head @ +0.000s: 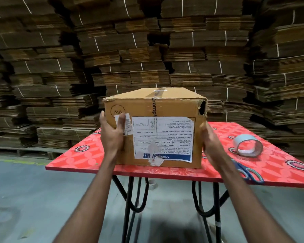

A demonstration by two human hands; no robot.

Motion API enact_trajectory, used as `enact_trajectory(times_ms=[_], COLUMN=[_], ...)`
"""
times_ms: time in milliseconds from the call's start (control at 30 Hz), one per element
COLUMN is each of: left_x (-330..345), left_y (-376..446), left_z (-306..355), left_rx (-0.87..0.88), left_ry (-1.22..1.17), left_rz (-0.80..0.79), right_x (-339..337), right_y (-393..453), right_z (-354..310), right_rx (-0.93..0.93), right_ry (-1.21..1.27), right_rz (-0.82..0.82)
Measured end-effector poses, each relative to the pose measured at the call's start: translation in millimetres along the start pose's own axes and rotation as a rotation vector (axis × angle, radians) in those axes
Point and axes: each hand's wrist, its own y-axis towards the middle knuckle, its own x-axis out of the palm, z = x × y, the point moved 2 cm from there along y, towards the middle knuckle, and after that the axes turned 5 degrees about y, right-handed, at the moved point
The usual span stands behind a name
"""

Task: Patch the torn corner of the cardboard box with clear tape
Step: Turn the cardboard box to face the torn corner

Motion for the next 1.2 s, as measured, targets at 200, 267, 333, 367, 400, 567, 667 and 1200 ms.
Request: enact_trajectory(times_ms=[200,267,333,367,400,567,667,1200], left_x=[10.0,14.8,18.9,20.6,21.6,19.1,15.7,22.9], left_y=[3.8,5.7,6.9,7.3,9.1,20.6,24.9,7.1], left_z=[-0.6,1.5,0.6,0.4,-1.3,-10.8,-12.9,-11.2], left_rx=[-0.052,-0.052,-0.044,-0.042,-0.041,-0.049,-0.062,-0.022], left_ry=[-0.049,-0.036,-0.028,-0.028,-0.027,-0.032,-0.02,0.06], left_rz=[-0.033,-0.057,-0.065,-0.067,-0.065,-0.043,-0.028,0.092], right_x=[-1.1,-3.0,-3.4,-4.3,-4.9,4.8,13.6,1.5], right_y=[14.1,19.2,21.1,21.7,22.8,27.2,30.2,39.1], right_z=[20.7,21.7,22.2,22.0,22.3,24.7,26.0,26.5], right_rx=[-0.049,-0.036,-0.035,-0.035,-0.037,-0.015,0.01,0.033], right_ry=[-0.024,-0.014,-0.015,-0.02,-0.021,-0.027,-0.031,-0.103], right_rz=[0.056,0.056,0.063,0.055,0.044,0.028,0.036,0.006])
